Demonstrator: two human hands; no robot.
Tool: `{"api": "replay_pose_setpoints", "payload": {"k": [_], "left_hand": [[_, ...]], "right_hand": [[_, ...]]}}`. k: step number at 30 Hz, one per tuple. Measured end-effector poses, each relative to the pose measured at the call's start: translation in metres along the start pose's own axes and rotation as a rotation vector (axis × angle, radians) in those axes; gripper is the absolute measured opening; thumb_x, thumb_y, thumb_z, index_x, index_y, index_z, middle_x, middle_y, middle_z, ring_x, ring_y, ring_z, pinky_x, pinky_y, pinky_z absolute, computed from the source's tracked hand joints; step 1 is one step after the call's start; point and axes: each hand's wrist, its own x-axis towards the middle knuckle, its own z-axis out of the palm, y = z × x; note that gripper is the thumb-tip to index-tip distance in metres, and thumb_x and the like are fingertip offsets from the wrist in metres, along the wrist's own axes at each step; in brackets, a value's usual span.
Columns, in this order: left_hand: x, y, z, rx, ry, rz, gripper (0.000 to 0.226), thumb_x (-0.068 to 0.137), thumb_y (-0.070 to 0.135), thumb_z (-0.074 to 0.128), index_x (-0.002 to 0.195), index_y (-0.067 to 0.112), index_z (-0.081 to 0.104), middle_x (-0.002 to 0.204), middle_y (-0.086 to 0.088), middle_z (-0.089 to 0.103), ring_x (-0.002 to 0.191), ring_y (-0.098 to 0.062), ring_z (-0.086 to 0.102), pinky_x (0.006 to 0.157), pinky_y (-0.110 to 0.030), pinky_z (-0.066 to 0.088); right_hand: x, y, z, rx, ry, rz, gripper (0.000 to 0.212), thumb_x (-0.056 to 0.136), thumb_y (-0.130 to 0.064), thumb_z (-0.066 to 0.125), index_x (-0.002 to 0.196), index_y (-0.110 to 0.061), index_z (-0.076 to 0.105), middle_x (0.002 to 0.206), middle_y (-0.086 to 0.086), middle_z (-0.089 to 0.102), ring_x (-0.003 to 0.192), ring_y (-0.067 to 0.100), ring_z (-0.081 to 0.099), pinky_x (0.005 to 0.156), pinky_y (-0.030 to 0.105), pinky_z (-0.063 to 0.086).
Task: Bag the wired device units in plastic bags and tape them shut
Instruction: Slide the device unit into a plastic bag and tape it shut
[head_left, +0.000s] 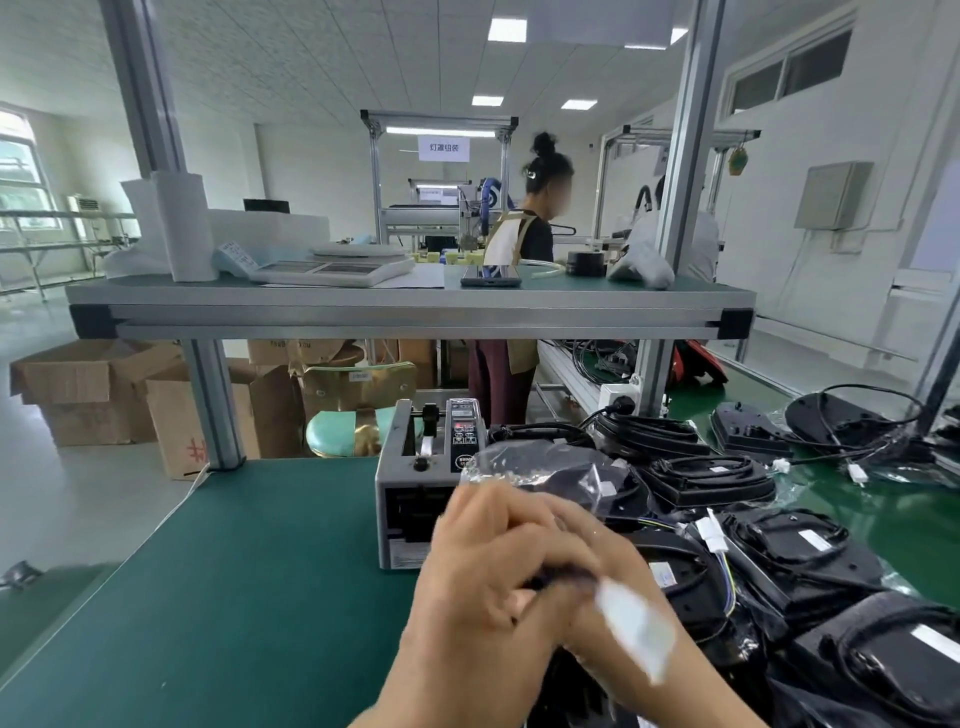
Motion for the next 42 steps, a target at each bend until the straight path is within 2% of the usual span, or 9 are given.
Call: {"api": "replay_pose_setpoints", "payload": {"k": [4, 14, 20, 23, 28, 32, 35, 38, 42], "left_hand": [[-0.027, -0.014, 0.009, -0.155, -0.003, -0.015, 0.007, 0.08, 0.027, 0.072, 0.086, 0.032, 0.073, 0.089, 0.012, 0.058, 0.075, -0.009, 0.063, 0.068, -0.018, 0.051], [-0.063, -0.03, 0.035, -0.517, 0.061, -0.294, 0.012, 0.074, 0.01, 0.075, 0.076, 0.022, 0.077, 0.078, -0.012, 0.074, 0.073, -0.016, 0.072, 0.076, -0.022, 0.053], [-0.072, -0.016, 0.037, -0.057, -0.269, -0.008, 0.027, 0.092, 0.025, 0.067, 0.104, 0.049, 0.07, 0.104, 0.024, 0.06, 0.102, 0.001, 0.063, 0.088, -0.007, 0.044], [-0.084, -0.026, 0.027, 0.002, -0.108, 0.089, 0.04, 0.088, 0.006, 0.068, 0.109, 0.039, 0.07, 0.101, 0.021, 0.064, 0.082, 0.001, 0.067, 0.071, -0.011, 0.051], [-0.046, -0.047, -0.001, -0.245, 0.323, -0.471, 0.025, 0.096, 0.031, 0.059, 0.111, 0.05, 0.067, 0.104, 0.01, 0.07, 0.085, -0.005, 0.065, 0.073, -0.009, 0.048], [0.002, -0.067, -0.015, -0.27, -0.09, -0.702, 0.072, 0.079, 0.071, 0.053, 0.138, 0.03, 0.053, 0.114, 0.037, 0.062, 0.104, 0.023, 0.053, 0.089, -0.003, 0.041], [0.021, -0.07, -0.011, -0.547, -0.356, -0.723, 0.097, 0.055, 0.083, 0.07, 0.132, 0.024, 0.059, 0.121, 0.022, 0.068, 0.117, 0.004, 0.059, 0.102, -0.023, 0.042], [0.025, -0.073, -0.005, -0.775, -0.302, -0.676, 0.051, 0.06, 0.046, 0.089, 0.099, 0.016, 0.075, 0.097, -0.005, 0.073, 0.096, -0.022, 0.064, 0.086, -0.026, 0.051], [0.018, -0.078, -0.009, -0.882, -0.013, -0.65, 0.02, 0.063, 0.023, 0.091, 0.077, 0.015, 0.078, 0.084, -0.007, 0.072, 0.081, -0.017, 0.065, 0.078, -0.026, 0.055]], "right_hand": [[0.002, 0.012, -0.011, 0.041, 0.078, 0.049, 0.064, 0.047, -0.022, 0.077, 0.107, -0.035, 0.062, 0.094, -0.028, 0.073, 0.088, -0.008, 0.069, 0.074, 0.004, 0.047], [-0.018, 0.031, -0.057, 0.37, -0.373, 0.164, 0.08, 0.072, -0.017, 0.086, 0.142, -0.029, 0.048, 0.132, 0.018, 0.063, 0.12, 0.033, 0.061, 0.098, 0.039, 0.049], [-0.022, 0.028, -0.039, 0.18, -0.078, 0.056, 0.059, 0.066, -0.024, 0.081, 0.12, -0.042, 0.066, 0.113, 0.002, 0.075, 0.105, 0.014, 0.07, 0.085, 0.017, 0.052], [-0.029, 0.023, -0.037, 0.109, -0.028, -0.005, 0.07, 0.065, -0.023, 0.079, 0.124, -0.055, 0.059, 0.117, -0.016, 0.072, 0.107, 0.004, 0.068, 0.084, 0.009, 0.049], [-0.03, 0.013, -0.044, -0.039, -0.145, -0.066, 0.09, 0.073, -0.002, 0.083, 0.129, -0.065, 0.048, 0.135, -0.044, 0.046, 0.124, -0.019, 0.046, 0.088, -0.001, 0.04], [-0.029, 0.012, -0.038, 0.024, -0.185, -0.095, 0.086, 0.068, -0.011, 0.079, 0.135, -0.055, 0.048, 0.138, -0.029, 0.054, 0.131, -0.006, 0.049, 0.094, 0.005, 0.042], [-0.028, 0.009, -0.035, 0.041, -0.205, -0.124, 0.082, 0.07, -0.017, 0.076, 0.135, -0.057, 0.047, 0.139, -0.029, 0.054, 0.134, -0.007, 0.044, 0.099, 0.004, 0.037], [-0.025, 0.007, -0.033, 0.012, -0.224, -0.15, 0.082, 0.074, -0.01, 0.075, 0.138, -0.054, 0.047, 0.141, -0.028, 0.053, 0.135, -0.007, 0.044, 0.102, 0.004, 0.033], [-0.021, 0.001, -0.028, 0.001, -0.112, -0.119, 0.078, 0.067, -0.016, 0.077, 0.125, -0.063, 0.054, 0.117, -0.019, 0.071, 0.101, 0.007, 0.07, 0.084, 0.006, 0.047]]}}
